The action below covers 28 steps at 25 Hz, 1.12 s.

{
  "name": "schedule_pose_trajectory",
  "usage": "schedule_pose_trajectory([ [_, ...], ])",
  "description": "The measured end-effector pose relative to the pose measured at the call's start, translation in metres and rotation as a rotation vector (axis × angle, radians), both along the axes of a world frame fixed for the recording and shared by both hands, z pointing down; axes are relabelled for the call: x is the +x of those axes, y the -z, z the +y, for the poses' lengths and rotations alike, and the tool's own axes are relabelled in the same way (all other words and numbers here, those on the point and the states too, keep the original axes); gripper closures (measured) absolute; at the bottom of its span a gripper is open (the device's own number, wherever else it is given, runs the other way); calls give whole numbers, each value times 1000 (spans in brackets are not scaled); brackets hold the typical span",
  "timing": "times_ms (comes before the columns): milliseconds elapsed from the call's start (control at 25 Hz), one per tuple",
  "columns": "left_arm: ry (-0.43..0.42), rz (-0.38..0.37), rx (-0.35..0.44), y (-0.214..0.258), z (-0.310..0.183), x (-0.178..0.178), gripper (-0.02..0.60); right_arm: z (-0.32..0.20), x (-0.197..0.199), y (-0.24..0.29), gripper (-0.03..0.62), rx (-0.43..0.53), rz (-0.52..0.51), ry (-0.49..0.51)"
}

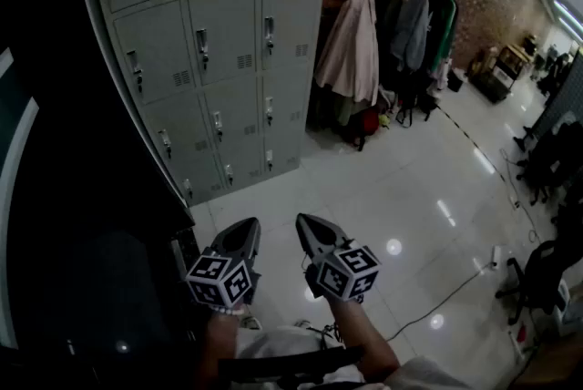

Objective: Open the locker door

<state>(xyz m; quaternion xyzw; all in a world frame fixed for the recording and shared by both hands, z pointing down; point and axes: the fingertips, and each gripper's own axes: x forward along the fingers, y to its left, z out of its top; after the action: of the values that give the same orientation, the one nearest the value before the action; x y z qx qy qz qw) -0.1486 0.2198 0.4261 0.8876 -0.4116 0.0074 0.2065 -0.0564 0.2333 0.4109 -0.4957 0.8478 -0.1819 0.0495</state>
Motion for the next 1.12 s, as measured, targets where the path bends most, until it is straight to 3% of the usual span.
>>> schedule_pose_trajectory([
  [800,1,-52,2,-7,17,77,583,17,75,-18,586,-21,-34,0],
  [1120,5,-50,0,-12,-4,91,583,-1,92,-23,586,-25,-32,-5],
])
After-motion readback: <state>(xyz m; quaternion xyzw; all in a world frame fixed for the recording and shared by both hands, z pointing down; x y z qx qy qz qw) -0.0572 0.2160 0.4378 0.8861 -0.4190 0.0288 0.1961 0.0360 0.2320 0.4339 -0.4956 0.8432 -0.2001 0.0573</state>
